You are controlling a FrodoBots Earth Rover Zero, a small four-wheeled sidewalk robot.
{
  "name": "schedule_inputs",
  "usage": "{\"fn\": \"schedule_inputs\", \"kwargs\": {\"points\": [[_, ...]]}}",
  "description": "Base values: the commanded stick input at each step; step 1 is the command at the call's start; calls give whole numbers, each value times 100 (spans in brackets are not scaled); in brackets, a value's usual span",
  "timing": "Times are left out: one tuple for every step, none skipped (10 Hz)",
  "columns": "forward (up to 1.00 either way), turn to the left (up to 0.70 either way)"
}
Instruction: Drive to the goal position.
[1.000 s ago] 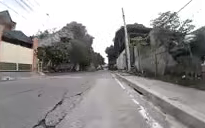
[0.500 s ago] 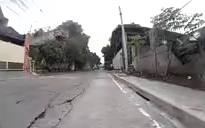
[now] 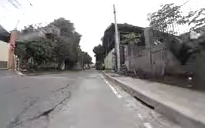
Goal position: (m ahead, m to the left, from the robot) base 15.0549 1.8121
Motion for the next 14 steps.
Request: {"fn": "schedule_inputs", "kwargs": {"points": [[100,0],[100,0],[100,0],[100,0],[100,0],[100,0],[100,0],[100,0],[100,0],[100,0],[100,0],[100,0],[100,0],[100,0]]}}
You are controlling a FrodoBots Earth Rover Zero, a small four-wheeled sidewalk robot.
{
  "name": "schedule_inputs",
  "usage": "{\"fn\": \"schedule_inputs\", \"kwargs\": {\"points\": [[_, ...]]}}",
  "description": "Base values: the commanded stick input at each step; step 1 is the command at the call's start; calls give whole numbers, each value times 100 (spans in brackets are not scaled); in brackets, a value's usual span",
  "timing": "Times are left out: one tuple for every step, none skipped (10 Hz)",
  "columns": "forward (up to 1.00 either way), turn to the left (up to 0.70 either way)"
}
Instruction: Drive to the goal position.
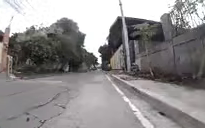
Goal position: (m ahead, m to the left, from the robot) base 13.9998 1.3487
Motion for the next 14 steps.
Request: {"fn": "schedule_inputs", "kwargs": {"points": [[100,0],[100,0],[100,0],[100,0],[100,0],[100,0],[100,0],[100,0],[100,0],[100,0],[100,0],[100,-2],[100,-19],[100,-37]]}}
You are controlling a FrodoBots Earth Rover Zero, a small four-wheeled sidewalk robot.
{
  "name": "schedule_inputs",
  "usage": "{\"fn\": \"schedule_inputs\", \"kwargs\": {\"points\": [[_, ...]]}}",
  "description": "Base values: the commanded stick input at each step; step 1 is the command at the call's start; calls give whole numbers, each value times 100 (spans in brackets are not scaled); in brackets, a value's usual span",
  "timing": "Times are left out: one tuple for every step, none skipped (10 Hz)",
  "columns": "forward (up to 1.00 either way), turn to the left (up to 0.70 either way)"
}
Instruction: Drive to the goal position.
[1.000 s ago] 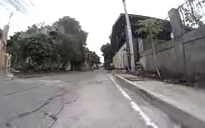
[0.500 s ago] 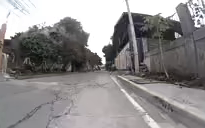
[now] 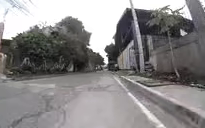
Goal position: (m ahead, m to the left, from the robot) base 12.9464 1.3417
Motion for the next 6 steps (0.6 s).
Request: {"fn": "schedule_inputs", "kwargs": {"points": [[100,-37],[100,-37],[100,-37],[100,-29],[100,-13],[100,-2]]}}
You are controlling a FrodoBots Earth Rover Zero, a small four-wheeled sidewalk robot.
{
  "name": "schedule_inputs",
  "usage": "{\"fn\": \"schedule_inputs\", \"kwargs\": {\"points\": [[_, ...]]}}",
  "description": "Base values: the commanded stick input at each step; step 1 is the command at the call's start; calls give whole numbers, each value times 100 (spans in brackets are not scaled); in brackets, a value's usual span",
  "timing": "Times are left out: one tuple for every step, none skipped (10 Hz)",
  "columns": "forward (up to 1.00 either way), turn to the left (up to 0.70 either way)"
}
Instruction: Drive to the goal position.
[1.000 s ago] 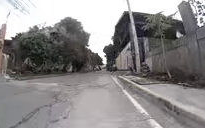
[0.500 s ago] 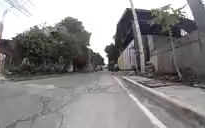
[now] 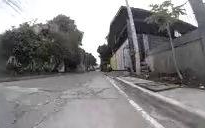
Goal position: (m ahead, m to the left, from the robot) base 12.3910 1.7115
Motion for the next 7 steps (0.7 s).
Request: {"fn": "schedule_inputs", "kwargs": {"points": [[100,0],[100,0],[100,0],[100,0],[100,0],[100,0],[100,0]]}}
